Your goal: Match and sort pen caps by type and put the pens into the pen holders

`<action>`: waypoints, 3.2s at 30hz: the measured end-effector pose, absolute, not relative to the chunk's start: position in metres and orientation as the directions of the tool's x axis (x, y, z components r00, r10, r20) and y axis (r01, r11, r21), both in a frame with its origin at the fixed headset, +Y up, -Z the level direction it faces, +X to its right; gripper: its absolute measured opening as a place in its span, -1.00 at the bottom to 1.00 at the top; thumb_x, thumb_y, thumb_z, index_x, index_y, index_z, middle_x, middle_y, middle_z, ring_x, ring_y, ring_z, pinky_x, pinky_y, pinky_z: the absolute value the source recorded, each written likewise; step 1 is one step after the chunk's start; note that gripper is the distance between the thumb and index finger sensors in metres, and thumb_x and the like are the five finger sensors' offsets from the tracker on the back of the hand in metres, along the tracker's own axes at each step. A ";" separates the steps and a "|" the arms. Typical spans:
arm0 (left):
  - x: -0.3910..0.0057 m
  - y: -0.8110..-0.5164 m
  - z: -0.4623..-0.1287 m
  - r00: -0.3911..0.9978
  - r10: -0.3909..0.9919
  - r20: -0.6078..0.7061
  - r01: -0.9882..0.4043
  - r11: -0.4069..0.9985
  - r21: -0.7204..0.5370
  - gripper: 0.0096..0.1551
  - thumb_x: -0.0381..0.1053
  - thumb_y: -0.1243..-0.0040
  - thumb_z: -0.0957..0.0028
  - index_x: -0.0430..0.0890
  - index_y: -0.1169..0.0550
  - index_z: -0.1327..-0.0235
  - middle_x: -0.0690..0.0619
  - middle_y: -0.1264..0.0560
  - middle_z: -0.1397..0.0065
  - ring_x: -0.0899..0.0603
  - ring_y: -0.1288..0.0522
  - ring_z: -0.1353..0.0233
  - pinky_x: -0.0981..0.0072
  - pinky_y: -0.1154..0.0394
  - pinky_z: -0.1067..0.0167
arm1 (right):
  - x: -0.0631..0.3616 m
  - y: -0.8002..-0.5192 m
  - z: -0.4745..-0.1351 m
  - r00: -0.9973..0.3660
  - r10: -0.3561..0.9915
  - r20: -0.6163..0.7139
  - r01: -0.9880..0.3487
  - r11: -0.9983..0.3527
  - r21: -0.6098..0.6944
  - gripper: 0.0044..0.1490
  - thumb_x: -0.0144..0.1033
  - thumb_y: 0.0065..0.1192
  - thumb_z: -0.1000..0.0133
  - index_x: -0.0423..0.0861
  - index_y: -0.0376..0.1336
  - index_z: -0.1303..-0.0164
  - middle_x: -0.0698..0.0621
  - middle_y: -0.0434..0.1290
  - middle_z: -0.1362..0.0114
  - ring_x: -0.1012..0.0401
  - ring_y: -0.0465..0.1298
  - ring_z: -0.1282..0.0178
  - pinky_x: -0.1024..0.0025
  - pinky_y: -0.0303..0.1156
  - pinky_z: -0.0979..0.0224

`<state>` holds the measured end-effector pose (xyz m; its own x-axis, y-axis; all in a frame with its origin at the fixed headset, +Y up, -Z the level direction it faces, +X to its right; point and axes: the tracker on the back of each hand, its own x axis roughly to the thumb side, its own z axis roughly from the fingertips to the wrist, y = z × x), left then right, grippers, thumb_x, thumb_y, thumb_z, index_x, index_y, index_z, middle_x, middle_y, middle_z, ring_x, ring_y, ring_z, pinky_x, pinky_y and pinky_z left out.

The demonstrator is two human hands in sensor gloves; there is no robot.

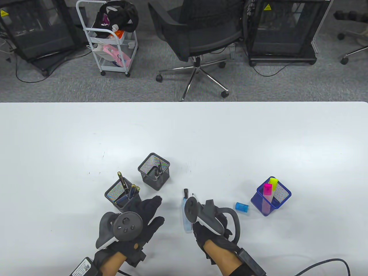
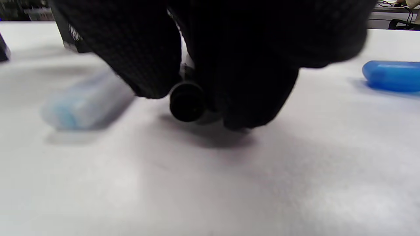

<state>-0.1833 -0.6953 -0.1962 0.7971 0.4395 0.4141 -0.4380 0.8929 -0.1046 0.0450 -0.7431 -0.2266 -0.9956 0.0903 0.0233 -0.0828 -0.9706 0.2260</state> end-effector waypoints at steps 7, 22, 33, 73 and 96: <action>-0.182 -0.695 -0.197 0.672 0.639 0.374 -0.625 0.760 -0.176 -0.24 0.18 -0.20 -0.02 -0.16 -0.46 -0.45 -0.28 -0.58 -0.37 -0.37 -0.63 -0.24 -0.46 -0.43 -0.19 | 0.063 -0.697 -0.212 -0.886 0.442 0.136 -0.438 -0.897 0.062 -0.22 -0.14 0.61 0.05 -0.31 0.33 -0.23 -0.23 0.69 0.00 0.02 0.79 0.22 0.31 0.72 0.21; -0.184 -0.716 -0.203 0.392 0.914 0.101 -0.859 0.403 -0.316 -0.33 0.12 -0.30 -0.01 -0.15 -0.56 -0.35 -0.28 -0.64 -0.28 -0.35 -0.68 -0.14 -0.44 -0.48 -0.13 | 0.028 -0.690 -0.186 -0.680 0.569 0.462 -0.601 -0.794 0.094 -0.22 -0.12 0.54 0.00 -0.23 0.26 -0.30 -0.18 0.65 -0.09 0.04 0.78 0.12 0.29 0.72 0.10; -0.190 -0.700 -0.201 0.466 0.869 0.165 -0.830 0.494 -0.258 -0.41 0.05 -0.28 -0.05 -0.19 -0.54 -0.29 -0.29 -0.66 -0.25 -0.37 -0.70 -0.14 -0.45 -0.48 -0.13 | 0.051 -0.681 -0.202 -0.772 0.537 0.340 -0.556 -0.830 0.046 -0.23 -0.15 0.56 0.02 -0.23 0.28 -0.30 -0.18 0.65 -0.13 0.02 0.77 0.05 0.23 0.70 0.04; -0.195 -0.699 -0.200 0.585 0.791 0.177 -0.765 0.611 -0.202 -0.39 0.05 -0.28 -0.05 -0.22 -0.53 -0.30 -0.26 -0.67 -0.16 -0.33 -0.68 -0.06 -0.46 -0.45 -0.14 | 0.013 -0.752 -0.317 -0.989 0.120 -0.082 -0.133 -0.975 0.179 -0.21 -0.20 0.67 0.08 -0.24 0.32 -0.26 -0.20 0.69 -0.04 0.04 0.76 0.09 0.22 0.69 0.06; -0.189 -0.687 -0.194 0.714 0.624 0.318 -0.611 0.777 -0.151 -0.41 0.01 -0.32 -0.03 -0.10 -0.61 -0.34 -0.28 -0.61 -0.20 -0.34 -0.60 -0.13 -0.51 -0.38 -0.20 | 0.064 -0.660 -0.211 -0.737 0.345 0.581 -0.423 -0.906 0.001 -0.14 -0.25 0.57 0.03 -0.36 0.19 -0.34 -0.27 0.62 -0.13 -0.03 0.74 0.04 0.15 0.68 -0.02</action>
